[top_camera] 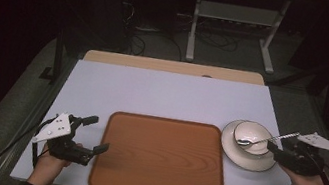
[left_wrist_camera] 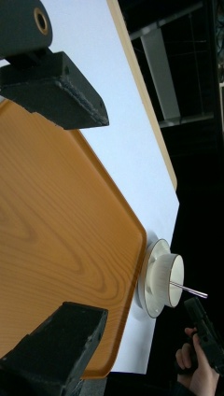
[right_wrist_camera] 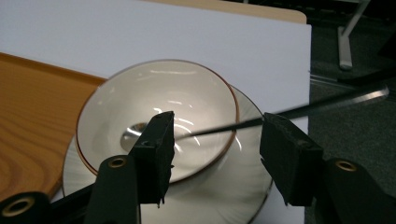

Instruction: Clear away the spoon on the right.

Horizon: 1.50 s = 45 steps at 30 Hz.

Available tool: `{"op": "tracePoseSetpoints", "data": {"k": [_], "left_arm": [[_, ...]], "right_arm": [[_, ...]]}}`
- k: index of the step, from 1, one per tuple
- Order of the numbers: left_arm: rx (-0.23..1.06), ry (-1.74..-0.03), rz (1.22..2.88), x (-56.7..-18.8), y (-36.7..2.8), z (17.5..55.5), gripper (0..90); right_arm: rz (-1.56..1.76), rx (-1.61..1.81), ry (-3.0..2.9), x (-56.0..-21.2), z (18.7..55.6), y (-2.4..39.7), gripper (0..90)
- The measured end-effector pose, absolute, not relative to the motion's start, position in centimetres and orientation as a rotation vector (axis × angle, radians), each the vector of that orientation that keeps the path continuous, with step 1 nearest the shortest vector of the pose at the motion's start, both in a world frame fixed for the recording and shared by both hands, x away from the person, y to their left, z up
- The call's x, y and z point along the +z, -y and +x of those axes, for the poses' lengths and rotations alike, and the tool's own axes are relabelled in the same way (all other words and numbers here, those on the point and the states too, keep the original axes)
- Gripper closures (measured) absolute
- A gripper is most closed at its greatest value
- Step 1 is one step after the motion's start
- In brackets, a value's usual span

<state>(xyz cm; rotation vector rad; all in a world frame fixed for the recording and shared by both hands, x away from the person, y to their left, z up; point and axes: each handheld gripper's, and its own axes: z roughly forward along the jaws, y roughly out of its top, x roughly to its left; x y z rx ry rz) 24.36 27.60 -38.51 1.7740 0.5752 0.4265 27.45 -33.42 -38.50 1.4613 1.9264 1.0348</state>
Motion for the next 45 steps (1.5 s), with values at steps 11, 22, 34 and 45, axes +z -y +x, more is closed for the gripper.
{"op": "tracePoseSetpoints", "data": {"k": [11,22,34,45], "left_arm": [[0.423,-0.572,1.781,-38.6,-27.4,24.4,7.2],[0.420,-0.576,1.781,-38.6,-27.4,24.4,7.2],[0.421,-0.576,1.780,-38.6,-27.4,24.4,7.2],[0.420,-0.577,1.779,-38.6,-27.4,24.4,7.2]], "right_arm": [[1.532,1.065,-1.876,-39.8,29.0,34.6,41.0],[1.548,1.116,-1.883,-41.2,31.3,34.1,39.8],[1.566,1.132,-1.896,-41.7,31.6,34.2,49.6],[1.551,1.113,-1.891,-41.4,31.5,34.2,60.5]]}}
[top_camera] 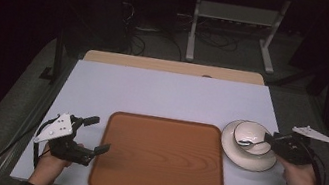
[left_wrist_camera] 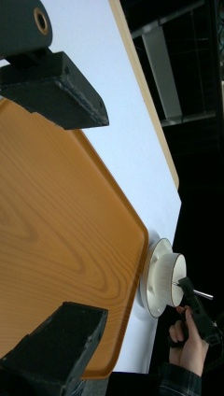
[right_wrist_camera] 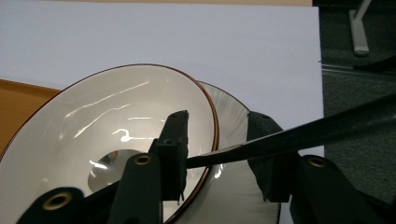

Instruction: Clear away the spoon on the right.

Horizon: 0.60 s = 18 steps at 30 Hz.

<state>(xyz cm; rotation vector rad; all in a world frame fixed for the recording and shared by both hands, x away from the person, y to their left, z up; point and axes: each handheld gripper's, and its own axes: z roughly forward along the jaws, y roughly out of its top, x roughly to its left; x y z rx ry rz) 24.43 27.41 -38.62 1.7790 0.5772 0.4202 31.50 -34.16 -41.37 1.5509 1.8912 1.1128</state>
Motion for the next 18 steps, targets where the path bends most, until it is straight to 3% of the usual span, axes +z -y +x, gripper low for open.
{"op": "tracePoseSetpoints", "data": {"k": [18], "left_arm": [[0.420,-0.577,1.782,-38.6,-27.4,24.5,7.2]], "right_arm": [[1.472,1.197,-1.825,-38.7,31.1,33.8,81.8]]}}
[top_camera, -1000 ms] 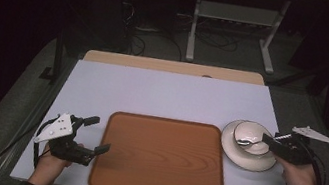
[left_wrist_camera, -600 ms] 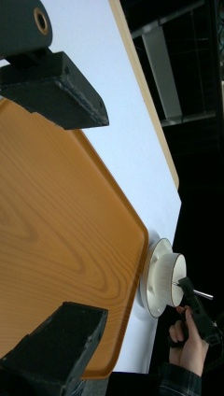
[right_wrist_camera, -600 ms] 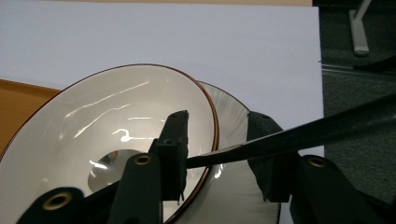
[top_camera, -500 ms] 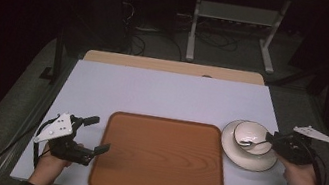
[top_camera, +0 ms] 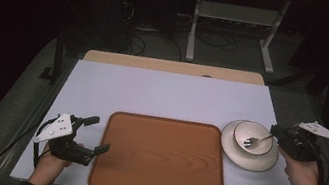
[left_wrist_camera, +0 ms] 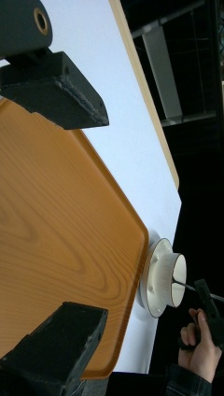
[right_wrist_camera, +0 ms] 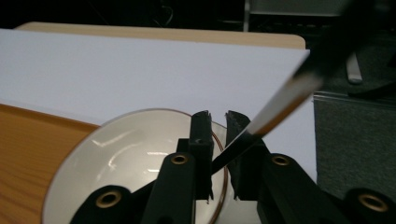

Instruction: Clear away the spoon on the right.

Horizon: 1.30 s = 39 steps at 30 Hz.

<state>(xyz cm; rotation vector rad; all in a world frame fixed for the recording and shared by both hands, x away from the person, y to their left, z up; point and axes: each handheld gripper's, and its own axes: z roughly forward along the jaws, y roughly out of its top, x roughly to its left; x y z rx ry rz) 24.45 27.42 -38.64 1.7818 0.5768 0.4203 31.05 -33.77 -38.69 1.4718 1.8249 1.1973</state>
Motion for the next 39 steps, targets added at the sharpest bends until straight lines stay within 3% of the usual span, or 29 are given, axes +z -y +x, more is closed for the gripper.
{"op": "tracePoseSetpoints", "data": {"k": [9,39], "left_arm": [[0.422,-0.576,1.782,-38.6,-27.4,24.5,7.2],[0.420,-0.581,1.770,-38.7,-27.6,24.5,7.3]], "right_arm": [[1.430,1.270,-1.846,-37.6,31.4,33.5,88.0],[1.265,1.269,-1.918,-32.2,31.2,31.7,88.2]]}}
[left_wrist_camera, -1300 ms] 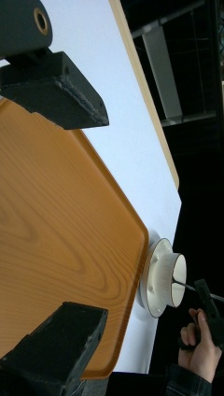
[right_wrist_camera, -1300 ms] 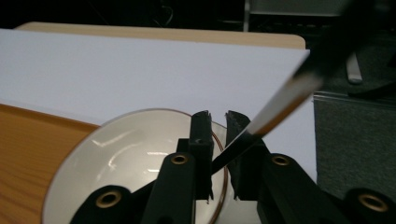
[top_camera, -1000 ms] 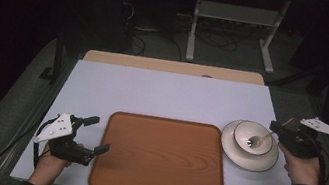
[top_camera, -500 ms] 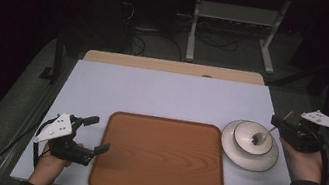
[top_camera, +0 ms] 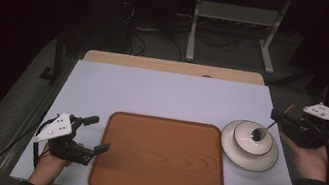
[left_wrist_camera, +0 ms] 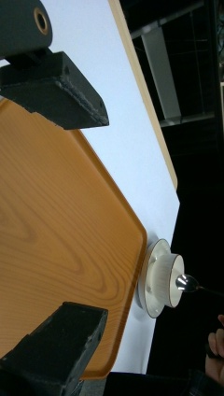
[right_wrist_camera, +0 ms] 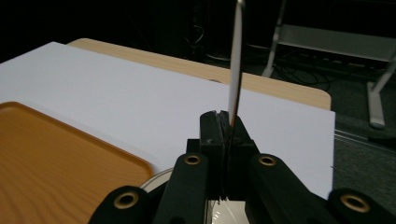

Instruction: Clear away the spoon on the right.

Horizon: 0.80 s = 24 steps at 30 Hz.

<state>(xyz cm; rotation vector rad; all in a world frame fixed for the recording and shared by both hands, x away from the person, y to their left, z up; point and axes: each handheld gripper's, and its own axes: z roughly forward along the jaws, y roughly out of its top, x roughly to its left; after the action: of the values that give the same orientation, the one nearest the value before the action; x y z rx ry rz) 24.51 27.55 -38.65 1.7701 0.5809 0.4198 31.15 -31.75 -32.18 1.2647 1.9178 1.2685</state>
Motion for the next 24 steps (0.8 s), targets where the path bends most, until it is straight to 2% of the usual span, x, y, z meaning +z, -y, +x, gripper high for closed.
{"op": "tracePoseSetpoints", "data": {"k": [14,24], "left_arm": [[0.421,-0.578,1.771,-38.7,-27.6,24.5,7.2],[0.422,-0.574,1.773,-38.6,-27.6,24.5,7.2]], "right_arm": [[1.145,1.378,-2.029,-30.5,30.1,28.5,88.2],[1.077,1.354,-2.175,-32.0,30.2,25.1,88.2]]}}
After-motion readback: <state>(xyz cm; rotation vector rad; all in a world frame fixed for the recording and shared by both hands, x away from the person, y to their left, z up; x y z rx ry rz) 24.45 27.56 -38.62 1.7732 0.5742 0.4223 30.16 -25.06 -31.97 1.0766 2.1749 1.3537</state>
